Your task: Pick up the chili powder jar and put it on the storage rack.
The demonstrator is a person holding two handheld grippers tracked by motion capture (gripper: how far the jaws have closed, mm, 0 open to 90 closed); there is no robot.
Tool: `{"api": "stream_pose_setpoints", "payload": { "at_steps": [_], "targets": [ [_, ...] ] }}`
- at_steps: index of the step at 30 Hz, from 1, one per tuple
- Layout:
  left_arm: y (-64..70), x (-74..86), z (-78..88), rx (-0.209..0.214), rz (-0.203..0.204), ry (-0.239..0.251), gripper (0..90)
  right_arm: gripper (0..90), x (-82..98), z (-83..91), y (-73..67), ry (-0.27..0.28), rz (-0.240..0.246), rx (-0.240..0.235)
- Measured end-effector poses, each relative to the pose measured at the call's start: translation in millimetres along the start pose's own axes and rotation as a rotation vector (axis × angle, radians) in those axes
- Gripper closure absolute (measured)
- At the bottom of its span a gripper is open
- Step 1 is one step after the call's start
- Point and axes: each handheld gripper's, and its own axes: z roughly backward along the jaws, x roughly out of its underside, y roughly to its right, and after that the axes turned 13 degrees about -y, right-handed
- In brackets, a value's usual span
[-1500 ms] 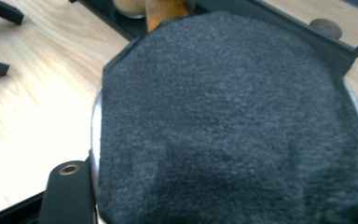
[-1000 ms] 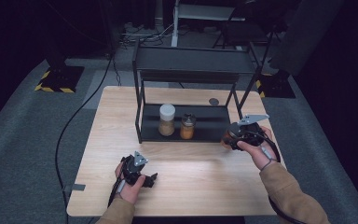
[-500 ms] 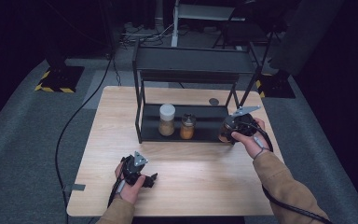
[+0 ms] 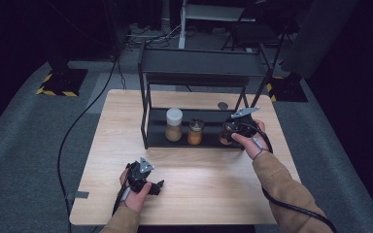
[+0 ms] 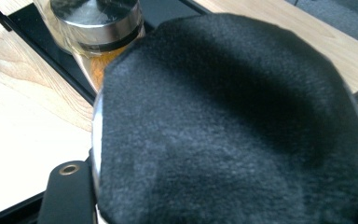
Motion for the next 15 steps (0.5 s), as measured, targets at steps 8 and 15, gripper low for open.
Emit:
{"api": "stream_pose_setpoints", "payload": {
  "at_steps": [8, 15],
  "targets": [
    [0.0, 0.0, 0.0, 0.000, 0.000, 0.000, 0.0, 31.4, -2.4, -19.2, 1.2, 0.000, -0.014, -0.003],
    [0.0, 0.0, 0.0, 0.000, 0.000, 0.000, 0.0, 31.4, -9.5, -36.1, 1.3, -0.026, -0.019, 0.003]
  ]
}}
